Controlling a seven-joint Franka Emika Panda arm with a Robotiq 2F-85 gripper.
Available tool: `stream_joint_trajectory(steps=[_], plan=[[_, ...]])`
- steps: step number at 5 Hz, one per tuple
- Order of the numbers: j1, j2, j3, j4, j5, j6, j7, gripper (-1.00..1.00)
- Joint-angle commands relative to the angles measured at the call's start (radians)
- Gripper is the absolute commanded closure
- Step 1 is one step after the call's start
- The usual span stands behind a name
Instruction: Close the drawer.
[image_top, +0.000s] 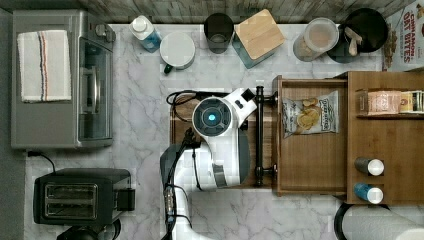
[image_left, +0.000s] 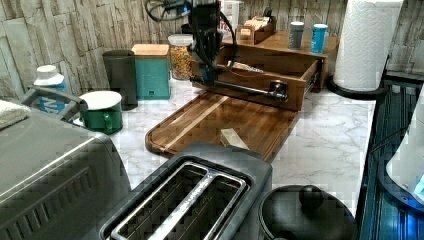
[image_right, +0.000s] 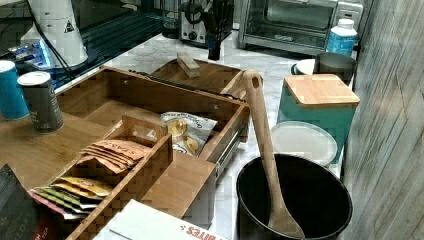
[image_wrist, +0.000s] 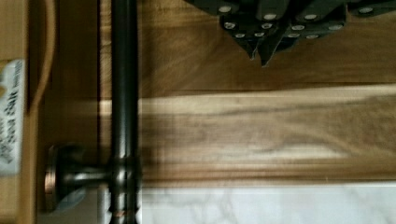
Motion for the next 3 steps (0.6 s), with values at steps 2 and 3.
stream_joint_trajectory(steps=[2, 3], plan=[[-0.042, 0.073, -0.061, -0.044, -0.092, 0.079, -0.146, 1.0], [-0.049, 0.091, -0.085, -0.033, -0.109, 0.117, -0.168, 1.0]])
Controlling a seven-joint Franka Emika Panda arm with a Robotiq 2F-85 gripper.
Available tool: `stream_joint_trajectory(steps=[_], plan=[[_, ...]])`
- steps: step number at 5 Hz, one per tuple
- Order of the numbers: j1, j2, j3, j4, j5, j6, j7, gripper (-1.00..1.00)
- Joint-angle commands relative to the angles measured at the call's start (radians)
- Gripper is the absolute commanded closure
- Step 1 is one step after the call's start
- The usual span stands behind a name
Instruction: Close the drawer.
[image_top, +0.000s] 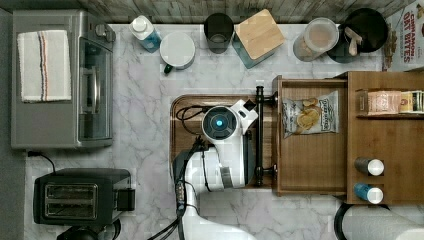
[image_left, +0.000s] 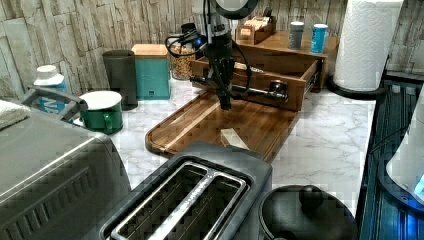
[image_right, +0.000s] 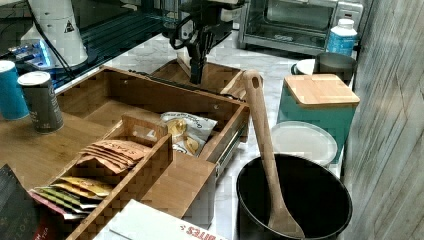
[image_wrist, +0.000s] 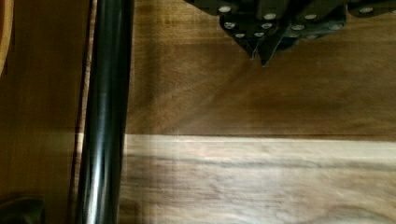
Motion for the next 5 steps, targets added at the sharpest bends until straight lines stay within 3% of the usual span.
stream_joint_trajectory(steps=[1, 3, 5], plan=[[-0.056, 0.017, -0.074, 0.051, -0.081, 0.066, -0.163, 1.0], [-0.127, 0.066, -0.105, 0.138, 0.006, 0.03, -0.376, 1.0], [-0.187, 0.07, -0.145, 0.175, 0.002, 0.088, -0.443, 1.0]])
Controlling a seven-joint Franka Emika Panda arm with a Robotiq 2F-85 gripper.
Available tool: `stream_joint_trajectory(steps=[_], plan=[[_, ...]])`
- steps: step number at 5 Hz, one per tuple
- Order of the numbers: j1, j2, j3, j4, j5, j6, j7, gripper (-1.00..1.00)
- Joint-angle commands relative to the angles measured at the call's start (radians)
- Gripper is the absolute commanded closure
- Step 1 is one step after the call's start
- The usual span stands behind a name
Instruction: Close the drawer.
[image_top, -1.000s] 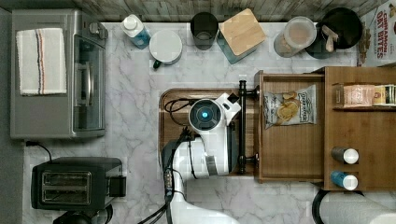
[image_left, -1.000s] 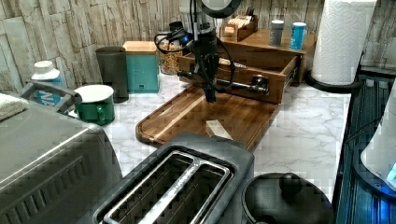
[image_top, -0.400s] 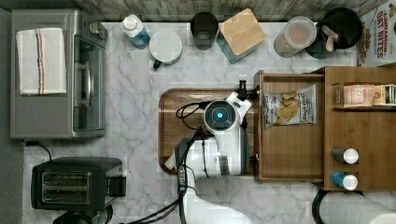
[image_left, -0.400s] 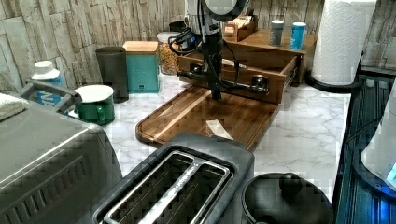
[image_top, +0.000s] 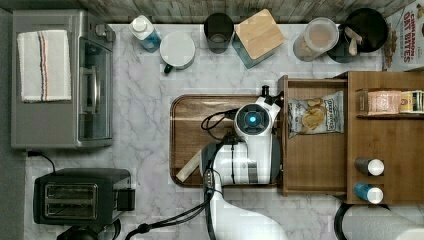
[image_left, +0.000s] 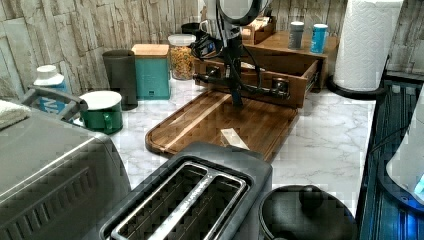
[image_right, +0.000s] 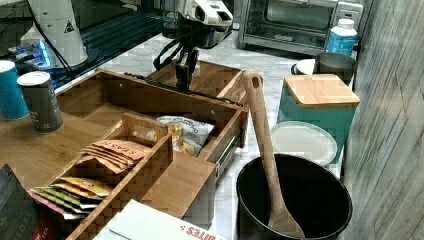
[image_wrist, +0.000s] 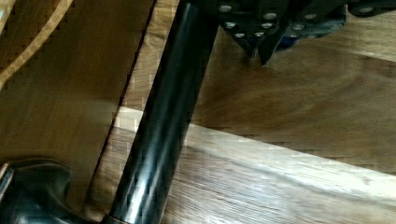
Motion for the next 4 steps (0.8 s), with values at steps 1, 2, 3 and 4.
stream_joint_trajectory(steps=[1, 2, 3, 4], plan=[[-0.136, -0.028, -0.096, 0.18, 0.029, 0.004, -0.109, 1.0], [-0.19, 0.031, -0.114, 0.239, 0.109, 0.023, -0.225, 1.0], [-0.23, 0.062, -0.15, 0.302, 0.185, 0.019, -0.352, 1.0], [-0.289, 0.111, -0.169, 0.406, 0.24, -0.042, -0.446, 1.0]])
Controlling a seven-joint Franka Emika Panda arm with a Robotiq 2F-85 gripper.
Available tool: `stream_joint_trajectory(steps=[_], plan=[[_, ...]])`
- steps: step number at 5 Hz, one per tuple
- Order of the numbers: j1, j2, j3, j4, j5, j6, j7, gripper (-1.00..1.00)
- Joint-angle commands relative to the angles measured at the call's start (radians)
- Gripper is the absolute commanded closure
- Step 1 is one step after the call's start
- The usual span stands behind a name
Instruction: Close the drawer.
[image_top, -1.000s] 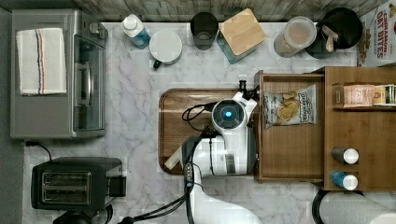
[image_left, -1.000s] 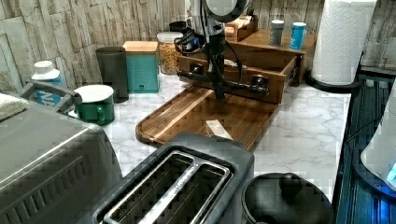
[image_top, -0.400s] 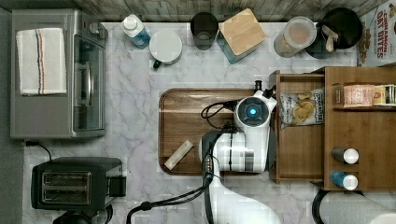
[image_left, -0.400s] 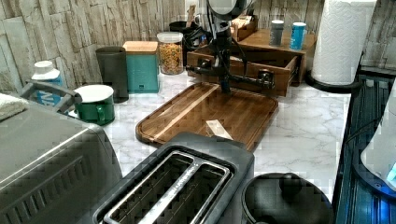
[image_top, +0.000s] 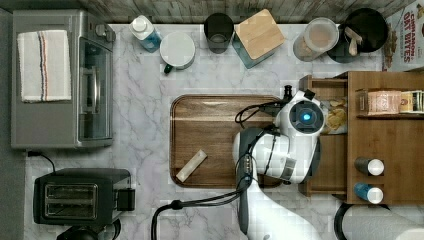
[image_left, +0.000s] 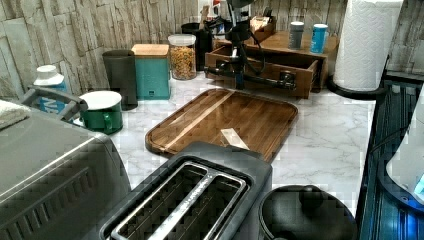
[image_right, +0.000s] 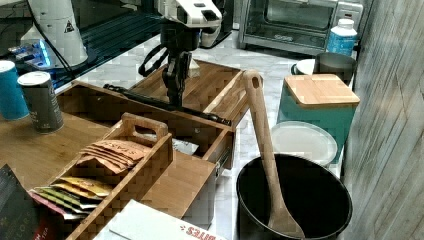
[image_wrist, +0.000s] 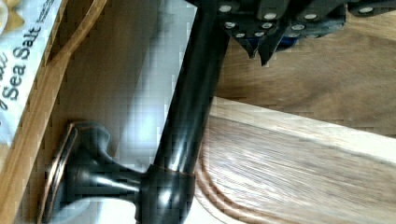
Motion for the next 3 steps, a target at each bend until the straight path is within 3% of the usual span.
stream_joint_trajectory(steps=[1, 2, 3], plan=[[-0.256, 0.188, -0.112, 0.434, 0.174, -0.074, -0.337, 1.0], [-0.27, 0.223, -0.141, 0.493, 0.163, -0.099, -0.346, 1.0], [-0.219, 0.168, -0.215, 0.474, 0.041, -0.136, -0.219, 1.0]])
